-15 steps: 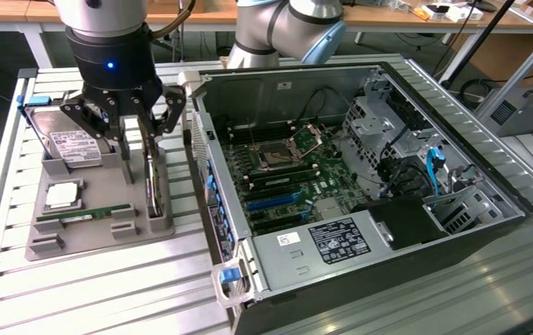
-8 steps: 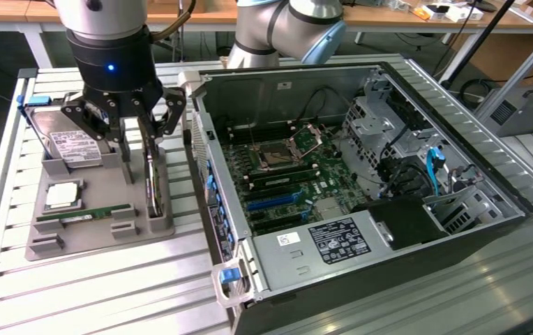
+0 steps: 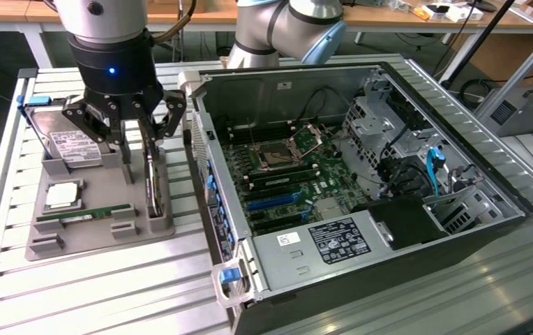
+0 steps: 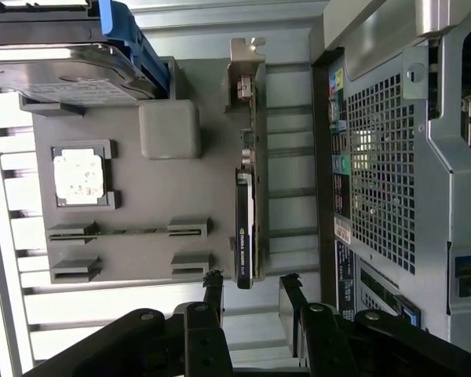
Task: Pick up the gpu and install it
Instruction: 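Pick up the gpu and move the gpu toward the slot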
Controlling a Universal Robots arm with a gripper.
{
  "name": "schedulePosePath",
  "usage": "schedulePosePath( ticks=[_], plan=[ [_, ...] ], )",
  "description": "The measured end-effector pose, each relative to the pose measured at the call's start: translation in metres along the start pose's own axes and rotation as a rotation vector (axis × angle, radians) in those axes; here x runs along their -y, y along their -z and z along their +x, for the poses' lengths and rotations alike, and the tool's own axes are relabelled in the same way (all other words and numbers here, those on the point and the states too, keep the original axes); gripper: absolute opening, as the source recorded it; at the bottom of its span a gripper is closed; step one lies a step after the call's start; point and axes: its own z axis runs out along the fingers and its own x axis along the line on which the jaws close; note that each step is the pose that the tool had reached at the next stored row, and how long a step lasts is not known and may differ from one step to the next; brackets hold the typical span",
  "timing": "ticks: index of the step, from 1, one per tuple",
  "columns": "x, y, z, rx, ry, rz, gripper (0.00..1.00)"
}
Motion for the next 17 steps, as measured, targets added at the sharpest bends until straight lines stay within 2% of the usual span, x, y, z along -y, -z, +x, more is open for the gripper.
schedulePosePath(
  ticks=[17],
  plan=[
    [-0.0038,-0.0126,-0.001,0.0002,0.0,0.0023,0.42]
  ],
)
